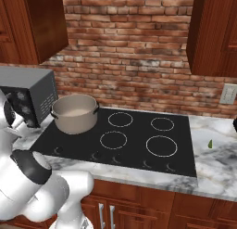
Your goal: Put the eggplant and lemon wedge in the pot. Retrieve the spatula and lightly stir the vegetables in the pot.
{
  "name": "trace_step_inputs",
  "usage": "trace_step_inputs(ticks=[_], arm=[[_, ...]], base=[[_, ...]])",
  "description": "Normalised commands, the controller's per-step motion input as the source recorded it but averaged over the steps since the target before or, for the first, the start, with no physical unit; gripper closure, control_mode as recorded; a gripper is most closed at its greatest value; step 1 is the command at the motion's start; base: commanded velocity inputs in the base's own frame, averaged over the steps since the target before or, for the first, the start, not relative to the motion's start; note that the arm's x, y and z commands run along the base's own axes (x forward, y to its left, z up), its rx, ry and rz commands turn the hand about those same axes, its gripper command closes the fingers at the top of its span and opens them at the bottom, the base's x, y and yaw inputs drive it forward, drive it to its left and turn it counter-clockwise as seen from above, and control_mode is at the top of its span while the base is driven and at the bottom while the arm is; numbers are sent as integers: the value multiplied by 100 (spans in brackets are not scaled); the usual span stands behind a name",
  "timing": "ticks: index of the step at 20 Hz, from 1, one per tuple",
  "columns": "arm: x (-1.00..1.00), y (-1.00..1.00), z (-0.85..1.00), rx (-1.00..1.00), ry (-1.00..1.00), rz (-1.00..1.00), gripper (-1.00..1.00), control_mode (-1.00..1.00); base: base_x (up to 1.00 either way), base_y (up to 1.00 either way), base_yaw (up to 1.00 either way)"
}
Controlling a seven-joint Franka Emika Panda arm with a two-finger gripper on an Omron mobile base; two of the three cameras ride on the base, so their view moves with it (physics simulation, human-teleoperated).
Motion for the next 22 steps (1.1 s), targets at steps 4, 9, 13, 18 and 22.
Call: trace_step_inputs(ticks=[4, 9, 13, 18, 22], arm=[[10, -98, 75, 17, -1, 20, 100, -100], [1, -94, 92, 11, -3, 24, 100, -100], [43, -78, 79, 1, 0, 32, 100, -100], [80, -56, 44, -4, 2, 37, 100, -100], [78, -15, 13, -10, 1, 29, 100, -100]], base=[[0, 0, 0], [0, 0, 0], [0, 0, 0], [0, 0, 0], [0, 0, 0]])
